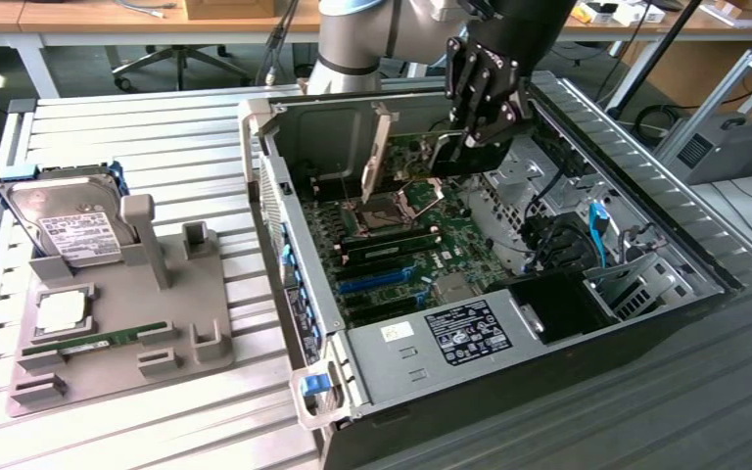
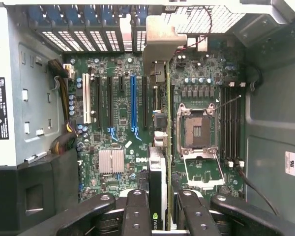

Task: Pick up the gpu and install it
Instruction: 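Insert the gpu into the slot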

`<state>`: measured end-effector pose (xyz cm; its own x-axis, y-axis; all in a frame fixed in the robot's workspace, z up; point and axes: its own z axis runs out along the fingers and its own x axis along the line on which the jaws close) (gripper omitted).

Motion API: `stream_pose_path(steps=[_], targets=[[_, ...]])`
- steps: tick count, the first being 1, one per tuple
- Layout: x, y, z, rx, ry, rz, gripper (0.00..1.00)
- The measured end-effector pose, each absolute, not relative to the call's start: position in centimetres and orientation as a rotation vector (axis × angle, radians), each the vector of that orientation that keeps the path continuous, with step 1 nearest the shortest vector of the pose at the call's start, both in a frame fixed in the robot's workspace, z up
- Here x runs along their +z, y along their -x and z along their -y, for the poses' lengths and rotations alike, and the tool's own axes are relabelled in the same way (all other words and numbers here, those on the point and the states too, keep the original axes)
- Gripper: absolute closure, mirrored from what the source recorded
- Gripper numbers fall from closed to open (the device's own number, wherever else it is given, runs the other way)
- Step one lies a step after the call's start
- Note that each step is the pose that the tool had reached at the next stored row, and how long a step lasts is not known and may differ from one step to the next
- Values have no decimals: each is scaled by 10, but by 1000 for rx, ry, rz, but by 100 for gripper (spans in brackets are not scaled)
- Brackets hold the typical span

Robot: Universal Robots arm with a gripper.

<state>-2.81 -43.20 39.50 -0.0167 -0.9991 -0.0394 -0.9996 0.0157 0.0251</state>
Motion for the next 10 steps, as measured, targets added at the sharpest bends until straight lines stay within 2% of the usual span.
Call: stream_pose_path(steps=[10], targets=[[395,32,432,71,2196,-2231,73]])
